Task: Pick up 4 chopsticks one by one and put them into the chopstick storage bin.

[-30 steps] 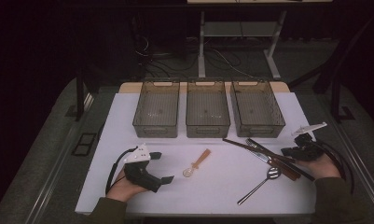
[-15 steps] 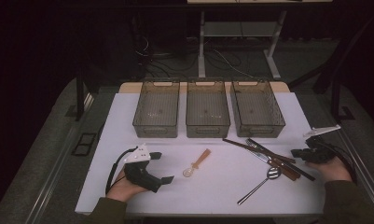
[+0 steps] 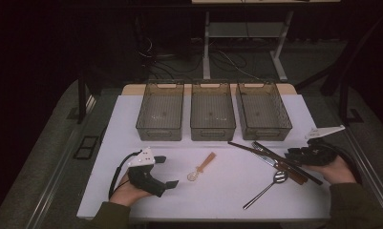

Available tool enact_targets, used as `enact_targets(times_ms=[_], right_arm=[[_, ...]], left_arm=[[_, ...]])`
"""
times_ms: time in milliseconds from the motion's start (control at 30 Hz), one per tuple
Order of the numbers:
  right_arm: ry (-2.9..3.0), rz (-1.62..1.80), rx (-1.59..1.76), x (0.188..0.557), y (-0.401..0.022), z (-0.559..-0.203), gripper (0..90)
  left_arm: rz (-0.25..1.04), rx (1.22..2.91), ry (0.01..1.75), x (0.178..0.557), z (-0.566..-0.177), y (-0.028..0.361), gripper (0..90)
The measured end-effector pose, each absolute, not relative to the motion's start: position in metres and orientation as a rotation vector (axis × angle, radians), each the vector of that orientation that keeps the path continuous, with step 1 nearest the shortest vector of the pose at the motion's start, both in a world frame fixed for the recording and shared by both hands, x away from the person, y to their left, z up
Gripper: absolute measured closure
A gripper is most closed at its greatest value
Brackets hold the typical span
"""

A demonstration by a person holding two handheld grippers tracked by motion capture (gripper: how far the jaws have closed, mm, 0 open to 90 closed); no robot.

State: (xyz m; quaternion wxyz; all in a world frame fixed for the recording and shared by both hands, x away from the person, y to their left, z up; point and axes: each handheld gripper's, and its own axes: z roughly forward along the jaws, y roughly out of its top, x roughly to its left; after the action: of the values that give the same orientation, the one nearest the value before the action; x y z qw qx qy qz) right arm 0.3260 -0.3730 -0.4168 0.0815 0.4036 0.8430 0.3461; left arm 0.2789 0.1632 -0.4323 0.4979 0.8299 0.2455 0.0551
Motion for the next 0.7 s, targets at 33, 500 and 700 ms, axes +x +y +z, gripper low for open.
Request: enact_targets(times_ms=[33,500,700], right_arm=[[2.532,1.031,1.193,0.327,-0.369,-0.417,68.1],[2.66,0.941,1.077,0.344,-0.346,-0.433,70.9],[2.676,0.924,1.039,0.345,-0.345,-0.435,73.2]], left_arm=[[0.133,2.009,0.594,0.279,-0.432,0.163,0.0],[0.127,2.016,0.594,0.279,-0.433,0.163,0.0],[0.127,2.017,0.594,0.279,-0.433,0.163,0.0]])
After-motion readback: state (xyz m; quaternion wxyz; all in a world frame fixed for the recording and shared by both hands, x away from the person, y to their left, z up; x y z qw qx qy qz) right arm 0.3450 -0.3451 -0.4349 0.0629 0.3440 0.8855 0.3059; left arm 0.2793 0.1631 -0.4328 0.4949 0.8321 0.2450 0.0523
